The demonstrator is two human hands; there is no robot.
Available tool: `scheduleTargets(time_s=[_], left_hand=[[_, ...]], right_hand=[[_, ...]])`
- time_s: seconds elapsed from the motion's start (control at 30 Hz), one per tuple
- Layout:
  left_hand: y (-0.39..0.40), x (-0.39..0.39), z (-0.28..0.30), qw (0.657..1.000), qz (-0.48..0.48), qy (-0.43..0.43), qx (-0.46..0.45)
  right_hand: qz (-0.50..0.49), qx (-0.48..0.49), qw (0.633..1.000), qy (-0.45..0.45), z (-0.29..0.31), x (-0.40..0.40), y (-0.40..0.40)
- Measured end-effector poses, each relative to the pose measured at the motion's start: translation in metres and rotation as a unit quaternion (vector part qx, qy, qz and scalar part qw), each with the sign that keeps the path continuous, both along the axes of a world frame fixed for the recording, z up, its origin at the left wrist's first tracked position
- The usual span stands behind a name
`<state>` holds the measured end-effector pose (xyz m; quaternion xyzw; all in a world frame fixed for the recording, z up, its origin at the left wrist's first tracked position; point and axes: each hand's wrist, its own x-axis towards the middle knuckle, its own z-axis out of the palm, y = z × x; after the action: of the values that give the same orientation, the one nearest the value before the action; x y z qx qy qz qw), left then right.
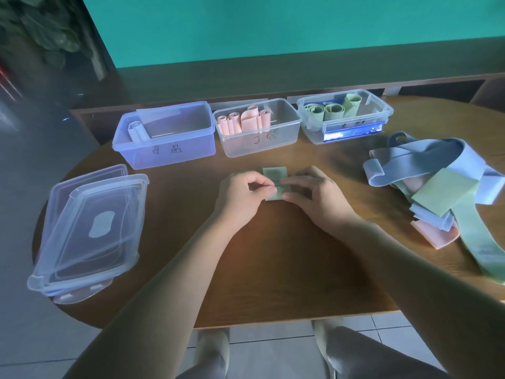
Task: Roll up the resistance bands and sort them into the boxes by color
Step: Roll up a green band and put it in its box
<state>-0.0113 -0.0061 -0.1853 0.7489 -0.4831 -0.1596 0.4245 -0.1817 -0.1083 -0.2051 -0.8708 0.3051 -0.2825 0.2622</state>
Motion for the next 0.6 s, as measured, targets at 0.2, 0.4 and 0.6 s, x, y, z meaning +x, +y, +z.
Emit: scheduleTargets(time_s=[0.2, 0.4, 0.6], left_hand=[[0.002, 0.004, 0.003, 0.992, -0.051, -0.111, -0.008], [0.000, 0.003, -0.005, 0.979, -0.063, -0.177, -0.079], [-0.005, 0.008, -0.012, 0.977, -0.069, -0.168, -0.109]], right_hand=[[-0.014, 0.028, 0.999, -0.022, 0.002, 0.005, -0.001], [-0.015, 0.032, 0.999, -0.016, 0.002, 0.010, -0.011], [-0.040, 0.071, 0.996, -0.030, 0.002, 0.014, -0.017]])
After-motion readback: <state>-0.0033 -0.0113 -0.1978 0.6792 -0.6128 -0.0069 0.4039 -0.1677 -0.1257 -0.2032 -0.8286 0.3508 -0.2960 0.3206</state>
